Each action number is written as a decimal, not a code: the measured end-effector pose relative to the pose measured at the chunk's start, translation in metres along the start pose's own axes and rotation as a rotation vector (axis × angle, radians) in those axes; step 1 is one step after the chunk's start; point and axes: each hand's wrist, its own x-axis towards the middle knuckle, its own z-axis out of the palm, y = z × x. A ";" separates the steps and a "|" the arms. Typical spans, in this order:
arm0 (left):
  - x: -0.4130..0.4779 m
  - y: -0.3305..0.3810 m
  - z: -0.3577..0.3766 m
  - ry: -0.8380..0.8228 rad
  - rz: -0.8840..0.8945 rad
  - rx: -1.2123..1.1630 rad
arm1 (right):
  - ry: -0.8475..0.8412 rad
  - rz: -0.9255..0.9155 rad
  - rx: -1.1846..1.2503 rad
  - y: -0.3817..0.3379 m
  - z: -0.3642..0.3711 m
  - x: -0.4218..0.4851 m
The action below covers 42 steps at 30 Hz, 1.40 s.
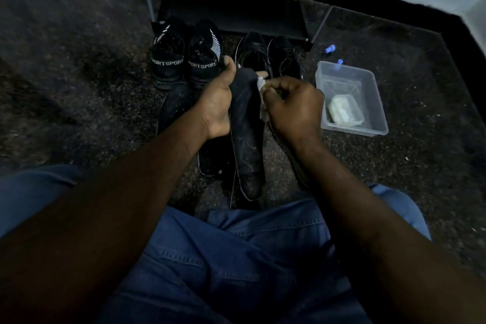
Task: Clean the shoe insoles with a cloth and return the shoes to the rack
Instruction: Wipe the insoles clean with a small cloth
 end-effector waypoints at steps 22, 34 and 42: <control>0.000 0.007 0.000 -0.054 0.019 -0.103 | -0.046 -0.210 -0.364 -0.002 0.009 -0.002; 0.001 0.004 0.001 -0.002 0.032 -0.007 | -0.051 0.156 0.091 -0.031 0.033 -0.030; -0.003 0.004 0.009 0.047 -0.006 -0.027 | -0.027 -0.015 -0.213 -0.009 0.015 -0.019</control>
